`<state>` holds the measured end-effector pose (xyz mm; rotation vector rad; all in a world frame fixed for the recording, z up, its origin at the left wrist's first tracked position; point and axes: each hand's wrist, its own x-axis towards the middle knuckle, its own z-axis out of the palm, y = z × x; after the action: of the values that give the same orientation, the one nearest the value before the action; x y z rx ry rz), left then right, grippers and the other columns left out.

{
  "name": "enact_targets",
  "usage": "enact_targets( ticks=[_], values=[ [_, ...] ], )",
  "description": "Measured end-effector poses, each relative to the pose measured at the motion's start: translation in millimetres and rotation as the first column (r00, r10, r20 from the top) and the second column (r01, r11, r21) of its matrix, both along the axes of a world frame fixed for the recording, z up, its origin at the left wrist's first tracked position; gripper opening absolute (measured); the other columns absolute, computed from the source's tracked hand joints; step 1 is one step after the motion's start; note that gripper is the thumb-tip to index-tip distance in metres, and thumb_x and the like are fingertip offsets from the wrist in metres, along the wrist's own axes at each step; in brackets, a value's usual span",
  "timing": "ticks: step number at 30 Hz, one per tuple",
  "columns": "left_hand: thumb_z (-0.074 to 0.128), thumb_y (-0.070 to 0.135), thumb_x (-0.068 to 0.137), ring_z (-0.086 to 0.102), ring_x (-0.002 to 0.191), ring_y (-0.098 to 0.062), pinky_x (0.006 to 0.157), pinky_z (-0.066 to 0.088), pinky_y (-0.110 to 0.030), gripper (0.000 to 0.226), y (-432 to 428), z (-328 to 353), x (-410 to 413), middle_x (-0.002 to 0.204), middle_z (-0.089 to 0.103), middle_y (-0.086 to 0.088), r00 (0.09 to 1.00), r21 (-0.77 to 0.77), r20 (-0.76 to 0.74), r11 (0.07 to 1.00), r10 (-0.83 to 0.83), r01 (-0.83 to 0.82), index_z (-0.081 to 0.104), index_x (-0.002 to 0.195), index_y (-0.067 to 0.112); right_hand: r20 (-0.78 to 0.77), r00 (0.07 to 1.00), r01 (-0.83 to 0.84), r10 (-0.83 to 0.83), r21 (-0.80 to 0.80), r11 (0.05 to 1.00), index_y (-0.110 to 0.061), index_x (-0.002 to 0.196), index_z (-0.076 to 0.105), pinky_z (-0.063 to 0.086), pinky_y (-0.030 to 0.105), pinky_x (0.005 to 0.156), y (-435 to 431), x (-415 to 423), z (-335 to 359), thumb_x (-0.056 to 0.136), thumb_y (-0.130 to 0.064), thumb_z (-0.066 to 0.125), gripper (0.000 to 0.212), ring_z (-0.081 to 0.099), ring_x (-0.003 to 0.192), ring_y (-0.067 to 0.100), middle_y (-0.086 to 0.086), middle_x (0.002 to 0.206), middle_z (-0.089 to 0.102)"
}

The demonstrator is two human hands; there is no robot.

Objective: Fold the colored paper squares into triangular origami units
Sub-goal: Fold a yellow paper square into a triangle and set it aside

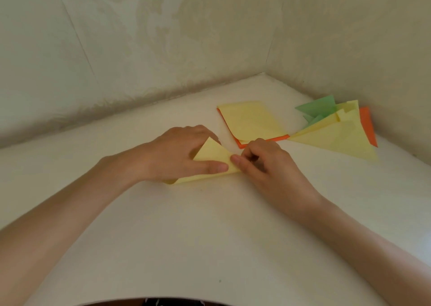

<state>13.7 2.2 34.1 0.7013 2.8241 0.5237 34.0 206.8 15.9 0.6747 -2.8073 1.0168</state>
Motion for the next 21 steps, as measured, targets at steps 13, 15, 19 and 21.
enact_targets(
  ticks=[13, 15, 19, 21],
  values=[
    [0.082, 0.033, 0.059, 0.06, 0.068, -0.003, 0.059, 0.045, -0.015, 0.035, 1, 19, 22, 0.072, 0.064, 0.011, 0.898, 0.547, 0.426, 0.759, 0.112, -0.354, 0.068, 0.086, 0.017, 0.235, 0.972, 0.083, 0.021, -0.421, 0.903, -0.019, 0.073, 0.053, 0.038, 0.029, 0.059, -3, 4, 14, 0.076, -0.046, 0.063, 0.029, 0.045, 0.062, 0.01, 0.004, 0.074, 0.058],
    [0.088, 0.022, 0.058, 0.063, 0.073, -0.007, 0.061, 0.048, -0.016, 0.037, -1, 14, 28, 0.076, 0.067, 0.006, 0.87, 0.629, 0.486, 0.657, 0.085, -0.416, 0.068, 0.089, 0.02, 0.368, 0.925, 0.13, 0.089, -0.528, 0.839, -0.014, 0.085, 0.053, 0.043, 0.027, 0.057, -2, 4, 17, 0.066, -0.044, 0.065, 0.038, 0.051, 0.058, 0.009, -0.002, 0.074, 0.059],
    [0.086, 0.014, 0.05, 0.066, 0.075, -0.015, 0.06, 0.051, -0.024, 0.055, 2, 2, 38, 0.082, 0.071, 0.001, 0.83, 0.715, 0.545, 0.452, 0.118, -0.533, 0.066, 0.099, 0.028, 0.543, 0.816, 0.18, 0.199, -0.565, 0.805, -0.008, 0.101, 0.059, 0.047, 0.026, 0.058, 2, 3, 20, 0.064, -0.038, 0.068, 0.048, 0.058, 0.06, 0.014, -0.002, 0.069, 0.065],
    [0.08, 0.016, 0.05, 0.067, 0.075, -0.016, 0.06, 0.052, -0.027, 0.058, 5, 2, 42, 0.082, 0.071, -0.001, 0.837, 0.752, 0.531, 0.38, 0.134, -0.538, 0.063, 0.104, 0.028, 0.563, 0.792, 0.143, 0.237, -0.547, 0.825, -0.004, 0.099, 0.063, 0.048, 0.024, 0.054, 2, 5, 21, 0.066, -0.036, 0.066, 0.046, 0.062, 0.062, 0.016, 0.002, 0.072, 0.067]
  ],
)
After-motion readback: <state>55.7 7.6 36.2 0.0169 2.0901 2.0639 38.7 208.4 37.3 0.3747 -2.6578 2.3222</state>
